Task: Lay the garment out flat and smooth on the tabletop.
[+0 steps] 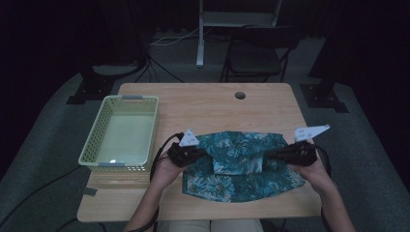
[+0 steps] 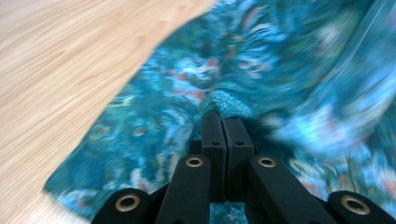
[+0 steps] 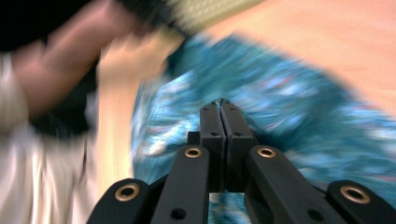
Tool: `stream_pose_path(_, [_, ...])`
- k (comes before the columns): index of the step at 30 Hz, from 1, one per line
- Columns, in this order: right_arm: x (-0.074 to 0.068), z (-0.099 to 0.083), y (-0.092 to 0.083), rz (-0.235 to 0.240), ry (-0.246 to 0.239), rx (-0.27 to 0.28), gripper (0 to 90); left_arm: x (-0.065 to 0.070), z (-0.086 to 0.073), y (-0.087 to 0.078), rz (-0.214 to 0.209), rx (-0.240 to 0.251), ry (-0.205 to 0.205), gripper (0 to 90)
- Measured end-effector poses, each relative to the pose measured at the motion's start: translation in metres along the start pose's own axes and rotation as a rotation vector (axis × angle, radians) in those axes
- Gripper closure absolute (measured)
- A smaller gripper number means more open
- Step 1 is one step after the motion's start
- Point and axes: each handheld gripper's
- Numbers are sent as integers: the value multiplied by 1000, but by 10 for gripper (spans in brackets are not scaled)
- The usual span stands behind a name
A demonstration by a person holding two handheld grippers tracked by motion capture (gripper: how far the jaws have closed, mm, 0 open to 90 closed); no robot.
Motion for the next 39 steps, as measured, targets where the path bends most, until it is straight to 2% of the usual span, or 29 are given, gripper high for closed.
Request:
stream_pose_path(1, [10,3,-4,-70,55,22,888,-6,-1,4,-7,-15,-53,900])
stream_pose_path(2, [21,3,-6,-157,102,16,888,-12,-2,9,-10,-27,-83,900])
stream_pose_path(3, [30,2,-6,-223,132,3,888,-16,-4,15,-10,-47,-100,900])
stream_pose_path(5, [47,-3,0,-277,170,-49,888,-20,-8,27,-15,-94,-88,900])
stream_pose_path(6, [53,-6,6,-308,180,-97,888,-23,-9,33,-26,-109,-100,900])
stream_pose_path(7, [58,-9,12,-337,188,-143,888,-24,-11,37,-18,-122,-97,900])
stream_pose_path(8, [62,-12,17,-351,191,-168,888,-24,-12,40,-24,-134,-100,900])
stream_pose_path(10, [70,-16,23,-379,220,-202,888,-26,-14,43,-31,-145,-119,900])
stream_pose_path(12, [76,-19,27,-396,237,-223,888,-26,-17,46,-49,-158,-123,900])
stream_pose_path(13, [78,-21,29,-414,245,-241,889,-26,-18,46,-45,-162,-126,900])
stream_pose_path(15, [81,-24,32,-419,261,-261,888,-26,-18,45,-48,-156,-125,900])
stream_pose_path(17, [79,-27,34,-426,258,-277,889,-25,-20,44,-49,-166,-123,900])
stream_pose_path(19, [76,-33,36,-408,243,-290,889,-24,-22,40,-50,-176,-114,900])
stream_pose_path(21, [70,-42,36,-353,228,-247,889,-22,-26,32,-35,-185,-99,900])
stream_pose_path(22, [67,-46,34,-324,236,-233,890,-22,-29,28,-35,-186,-94,900])
stream_pose_path(23, [67,-46,34,-324,236,-233,890,-22,-29,28,-35,-186,-94,900])
stream_pose_path(24, [62,-49,33,-307,229,-226,890,-19,-33,22,-37,-185,-92,900])
stream_pose_path(26, [47,-57,32,-280,200,-229,890,-11,-35,15,-21,-204,-59,900])
stream_pose_path(30, [13,-63,31,-302,111,-283,890,13,-37,2,-7,-283,53,900])
stream_pose_path(31, [5,-66,30,-296,94,-288,890,19,-38,-2,-3,-294,67,900])
stream_pose_path(34, [-19,-75,26,-287,45,-318,890,37,-46,-13,-57,-316,82,900])
stream_pose_path(35, [-19,-75,26,-287,45,-318,890,37,-46,-13,-57,-316,82,900])
stream_pose_path(36, [-26,-77,24,-285,34,-330,891,43,-48,-17,-89,-320,86,900])
stream_pose_path(37, [-32,-78,23,-289,24,-347,891,44,-50,-18,-97,-316,82,900])
stream_pose_path(39, [-35,-77,23,-282,13,-373,893,40,-50,-18,-119,-309,52,900])
Point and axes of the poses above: each handheld gripper's, and its own axes: y roughly forward along the jaws, z roughly out of its top, x roughly to its right, and after that the axes turned 7 degrees about x, right-handed
